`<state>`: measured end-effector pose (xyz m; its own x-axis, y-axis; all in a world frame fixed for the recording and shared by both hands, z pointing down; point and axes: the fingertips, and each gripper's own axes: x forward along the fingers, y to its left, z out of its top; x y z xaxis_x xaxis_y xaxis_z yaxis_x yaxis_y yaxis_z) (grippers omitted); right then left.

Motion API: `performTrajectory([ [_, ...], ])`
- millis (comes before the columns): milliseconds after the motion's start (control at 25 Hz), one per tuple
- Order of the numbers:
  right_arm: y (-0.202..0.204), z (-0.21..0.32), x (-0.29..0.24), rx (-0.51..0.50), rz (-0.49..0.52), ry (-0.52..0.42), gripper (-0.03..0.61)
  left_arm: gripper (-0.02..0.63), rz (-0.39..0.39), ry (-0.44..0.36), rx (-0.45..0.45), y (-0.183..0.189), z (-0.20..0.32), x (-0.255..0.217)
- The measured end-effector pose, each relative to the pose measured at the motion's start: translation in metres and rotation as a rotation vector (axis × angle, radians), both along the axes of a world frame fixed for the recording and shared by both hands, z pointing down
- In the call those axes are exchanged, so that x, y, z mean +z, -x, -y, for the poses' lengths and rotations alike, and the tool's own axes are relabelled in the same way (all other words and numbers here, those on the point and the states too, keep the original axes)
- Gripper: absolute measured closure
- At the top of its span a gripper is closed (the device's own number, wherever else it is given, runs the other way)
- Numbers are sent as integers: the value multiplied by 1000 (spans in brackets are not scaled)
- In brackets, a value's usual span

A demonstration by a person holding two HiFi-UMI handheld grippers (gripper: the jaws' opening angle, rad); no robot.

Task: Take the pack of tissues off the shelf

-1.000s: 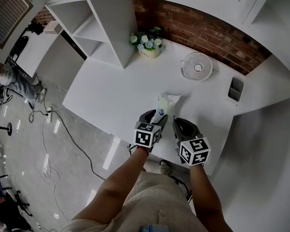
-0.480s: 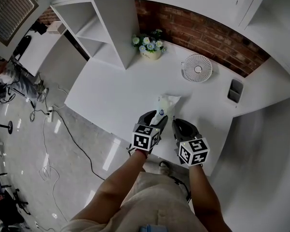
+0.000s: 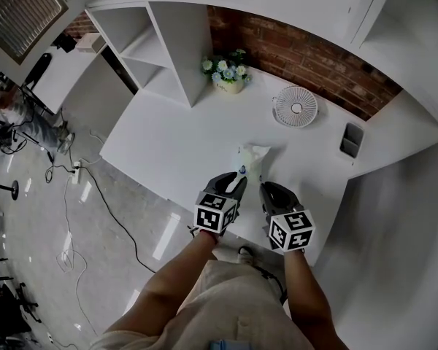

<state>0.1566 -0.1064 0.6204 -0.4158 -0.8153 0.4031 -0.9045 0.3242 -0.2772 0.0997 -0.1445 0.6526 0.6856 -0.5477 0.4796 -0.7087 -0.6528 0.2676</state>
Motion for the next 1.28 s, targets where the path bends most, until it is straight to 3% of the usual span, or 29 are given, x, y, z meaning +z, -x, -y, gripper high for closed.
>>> performTrajectory([
  [160,1,-3,-5,-6,0,-9,531,582,4,-22,-6,2,-1,-10],
  [280,4,-5,-7,-14,-1,-12,531,604,5,-25,-1,3,-4,-15],
  [1280,5,-49,-29,-50,-17,-42,541,604,-34,-51,22,4,-64,-53],
])
